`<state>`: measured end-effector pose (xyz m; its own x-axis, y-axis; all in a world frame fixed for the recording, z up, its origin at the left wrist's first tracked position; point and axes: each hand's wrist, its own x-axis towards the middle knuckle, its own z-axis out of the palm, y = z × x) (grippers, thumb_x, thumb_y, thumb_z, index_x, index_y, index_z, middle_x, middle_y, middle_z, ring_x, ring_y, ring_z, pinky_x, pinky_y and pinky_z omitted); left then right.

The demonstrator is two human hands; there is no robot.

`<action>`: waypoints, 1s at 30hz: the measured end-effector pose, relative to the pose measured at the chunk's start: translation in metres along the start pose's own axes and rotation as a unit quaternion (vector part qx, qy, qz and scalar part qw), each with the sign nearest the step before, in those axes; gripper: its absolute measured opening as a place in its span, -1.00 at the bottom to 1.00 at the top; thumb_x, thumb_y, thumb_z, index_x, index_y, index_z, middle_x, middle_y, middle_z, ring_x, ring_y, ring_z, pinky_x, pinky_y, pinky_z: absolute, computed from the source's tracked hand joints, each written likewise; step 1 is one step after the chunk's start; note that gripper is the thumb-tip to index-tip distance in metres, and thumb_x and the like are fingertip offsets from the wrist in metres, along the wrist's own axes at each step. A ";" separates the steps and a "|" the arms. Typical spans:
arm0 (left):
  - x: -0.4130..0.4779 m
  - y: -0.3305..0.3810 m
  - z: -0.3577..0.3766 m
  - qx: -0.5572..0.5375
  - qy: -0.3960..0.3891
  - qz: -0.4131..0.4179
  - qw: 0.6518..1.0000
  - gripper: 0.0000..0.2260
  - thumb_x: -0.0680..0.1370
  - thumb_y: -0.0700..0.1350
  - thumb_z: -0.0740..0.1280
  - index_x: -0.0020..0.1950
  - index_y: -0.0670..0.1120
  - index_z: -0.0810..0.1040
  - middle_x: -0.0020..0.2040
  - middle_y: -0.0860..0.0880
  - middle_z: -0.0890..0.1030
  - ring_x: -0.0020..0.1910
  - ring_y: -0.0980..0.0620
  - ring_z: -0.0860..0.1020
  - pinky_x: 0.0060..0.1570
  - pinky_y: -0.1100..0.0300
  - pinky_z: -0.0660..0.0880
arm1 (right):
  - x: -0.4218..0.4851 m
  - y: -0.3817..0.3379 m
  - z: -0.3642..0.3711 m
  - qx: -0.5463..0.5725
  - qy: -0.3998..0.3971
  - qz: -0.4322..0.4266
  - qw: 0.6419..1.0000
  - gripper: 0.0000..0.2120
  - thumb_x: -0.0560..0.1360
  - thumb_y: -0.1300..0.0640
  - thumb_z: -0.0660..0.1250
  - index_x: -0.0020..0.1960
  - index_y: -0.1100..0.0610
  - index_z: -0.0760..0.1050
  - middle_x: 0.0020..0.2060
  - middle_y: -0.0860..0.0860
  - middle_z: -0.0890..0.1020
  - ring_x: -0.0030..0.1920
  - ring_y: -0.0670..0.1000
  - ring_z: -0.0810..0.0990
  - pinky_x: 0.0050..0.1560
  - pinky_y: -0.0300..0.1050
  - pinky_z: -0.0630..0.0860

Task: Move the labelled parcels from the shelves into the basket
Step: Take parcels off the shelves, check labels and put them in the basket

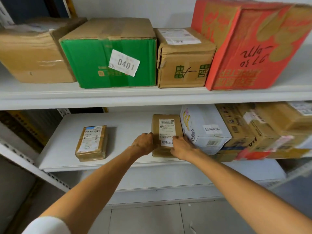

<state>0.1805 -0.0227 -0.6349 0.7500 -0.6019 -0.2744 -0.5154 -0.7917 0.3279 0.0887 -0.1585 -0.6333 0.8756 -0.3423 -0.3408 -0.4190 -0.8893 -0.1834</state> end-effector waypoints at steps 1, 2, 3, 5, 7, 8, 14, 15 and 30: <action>0.001 0.002 0.001 -0.021 0.001 -0.016 1.000 -0.60 0.59 0.03 0.27 0.33 -0.17 0.39 0.21 -0.18 0.55 0.13 -0.14 0.54 0.09 0.07 0.50 | 0.001 -0.001 0.004 0.004 0.005 0.009 1.000 -0.54 0.55 0.18 0.25 0.40 0.29 0.28 0.37 0.28 0.29 0.36 0.26 0.27 0.34 0.08 0.34; 0.004 0.003 0.004 -0.051 -0.002 -0.032 0.998 -0.60 0.60 0.02 0.26 0.34 -0.19 0.38 0.21 -0.19 0.54 0.13 -0.15 0.54 0.09 0.07 0.49 | 0.002 -0.003 0.007 0.012 0.008 0.019 1.000 -0.53 0.54 0.22 0.26 0.41 0.29 0.27 0.38 0.27 0.26 0.37 0.26 0.24 0.33 0.08 0.35; 0.006 0.004 0.006 -0.089 -0.010 -0.049 0.995 -0.60 0.60 0.01 0.27 0.34 -0.20 0.37 0.21 -0.19 0.54 0.13 -0.14 0.54 0.09 0.08 0.50 | 0.003 -0.004 0.008 0.023 0.012 0.026 0.999 -0.52 0.52 0.26 0.27 0.41 0.27 0.27 0.37 0.25 0.24 0.37 0.25 0.22 0.31 0.08 0.36; 0.010 0.004 0.012 -0.163 -0.017 -0.075 0.984 -0.58 0.57 -0.02 0.32 0.34 -0.19 0.36 0.22 -0.18 0.53 0.13 -0.13 0.54 0.10 0.09 0.50 | 0.007 -0.008 0.008 0.050 0.020 0.044 0.998 -0.43 0.46 0.34 0.30 0.43 0.24 0.23 0.36 0.22 0.22 0.36 0.24 0.20 0.29 0.05 0.38; 0.012 0.002 0.016 -0.218 -0.013 -0.100 0.971 -0.54 0.53 -0.03 0.39 0.34 -0.19 0.36 0.24 -0.17 0.52 0.15 -0.14 0.53 0.11 0.08 0.51 | 0.010 -0.010 0.008 0.075 0.036 0.061 0.995 -0.36 0.41 0.34 0.32 0.44 0.25 0.18 0.35 0.21 0.21 0.35 0.24 0.20 0.29 0.03 0.39; 0.013 0.000 0.017 -0.240 -0.007 -0.110 0.965 -0.52 0.52 0.00 0.40 0.34 -0.19 0.36 0.24 -0.16 0.52 0.16 -0.14 0.52 0.11 0.07 0.50 | 0.012 -0.012 0.008 0.084 0.047 0.068 0.993 -0.34 0.39 0.32 0.34 0.44 0.25 0.18 0.35 0.21 0.22 0.35 0.24 0.21 0.31 0.03 0.39; 0.012 -0.003 0.018 -0.319 0.012 -0.130 0.939 -0.47 0.49 0.14 0.39 0.28 -0.17 0.39 0.20 -0.17 0.56 0.14 -0.14 0.55 0.12 0.03 0.50 | 0.024 -0.021 0.011 0.147 0.097 0.111 0.978 -0.35 0.47 0.30 0.36 0.45 0.35 0.14 0.35 0.27 0.36 0.38 0.28 0.26 0.36 0.07 0.29; 0.011 -0.004 0.019 -0.322 0.021 -0.135 0.937 -0.49 0.49 0.12 0.40 0.28 -0.17 0.40 0.20 -0.17 0.56 0.14 -0.14 0.55 0.13 0.04 0.50 | 0.024 -0.022 0.012 0.147 0.101 0.120 0.977 -0.35 0.48 0.31 0.35 0.46 0.36 0.12 0.35 0.27 0.35 0.37 0.28 0.26 0.35 0.04 0.27; -0.027 -0.041 0.023 -0.340 0.010 -0.147 0.929 -0.52 0.49 0.05 0.41 0.29 -0.14 0.39 0.13 -0.16 0.60 0.09 -0.13 0.58 0.16 0.01 0.51 | 0.020 -0.024 0.030 0.208 0.057 0.148 0.965 -0.28 0.50 0.22 0.38 0.51 0.33 0.06 0.41 0.27 0.19 0.43 0.29 0.16 0.42 0.05 0.21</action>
<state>0.1720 0.0238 -0.6619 0.8283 -0.3619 -0.4276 0.0890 -0.6686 0.7383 0.1093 -0.1350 -0.6640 0.7130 -0.6153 -0.3364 -0.6950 -0.5565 -0.4552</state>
